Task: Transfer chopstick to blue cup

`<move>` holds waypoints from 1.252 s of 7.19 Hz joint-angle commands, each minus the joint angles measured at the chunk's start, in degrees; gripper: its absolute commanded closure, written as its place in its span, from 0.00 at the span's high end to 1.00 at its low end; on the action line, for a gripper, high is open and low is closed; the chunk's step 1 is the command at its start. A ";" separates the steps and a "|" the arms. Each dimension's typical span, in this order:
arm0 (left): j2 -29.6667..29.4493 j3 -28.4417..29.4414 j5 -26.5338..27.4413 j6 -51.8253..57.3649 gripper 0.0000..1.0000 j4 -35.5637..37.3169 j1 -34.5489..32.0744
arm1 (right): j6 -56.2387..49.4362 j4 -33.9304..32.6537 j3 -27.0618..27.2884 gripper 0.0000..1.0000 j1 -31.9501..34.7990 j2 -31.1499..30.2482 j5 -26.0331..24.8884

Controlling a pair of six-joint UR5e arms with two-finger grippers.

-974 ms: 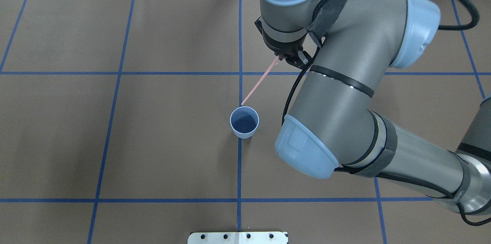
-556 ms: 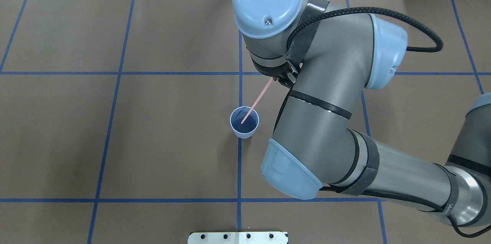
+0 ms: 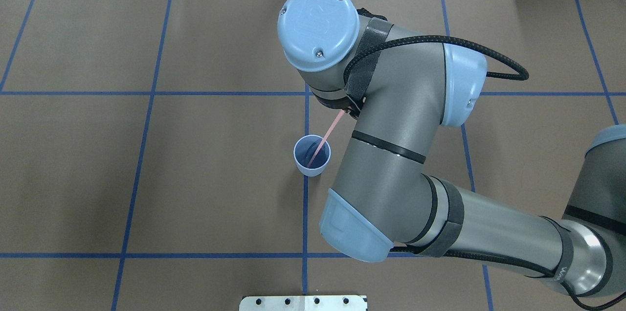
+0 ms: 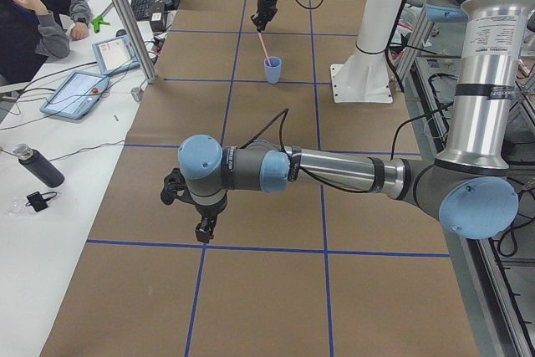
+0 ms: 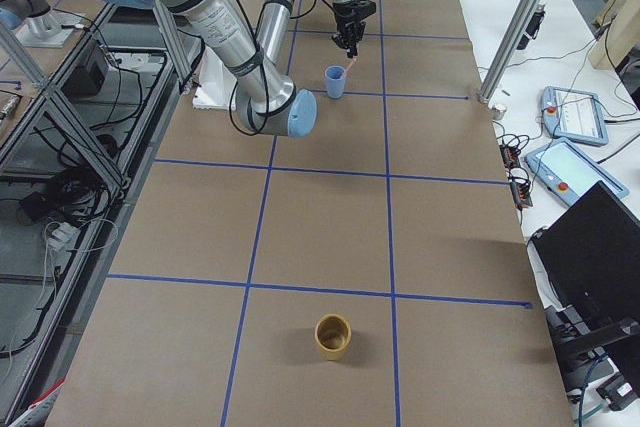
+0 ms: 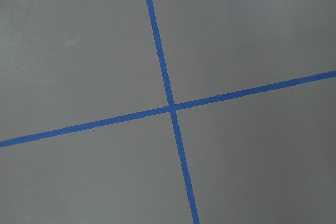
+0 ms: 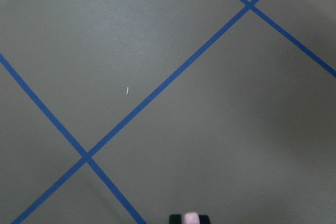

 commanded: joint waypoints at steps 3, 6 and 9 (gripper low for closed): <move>0.00 0.61 0.00 0.09 0.99 0.09 0.00 | -8.70 0.17 1.47 1.00 4.48 -0.11 0.26; 0.61 0.79 0.00 -0.17 0.99 0.52 0.00 | -29.32 9.59 1.13 1.00 19.05 -9.63 11.49; 3.58 1.86 1.23 -1.41 0.99 0.27 0.09 | -59.87 19.59 -0.28 1.00 34.26 -26.18 23.00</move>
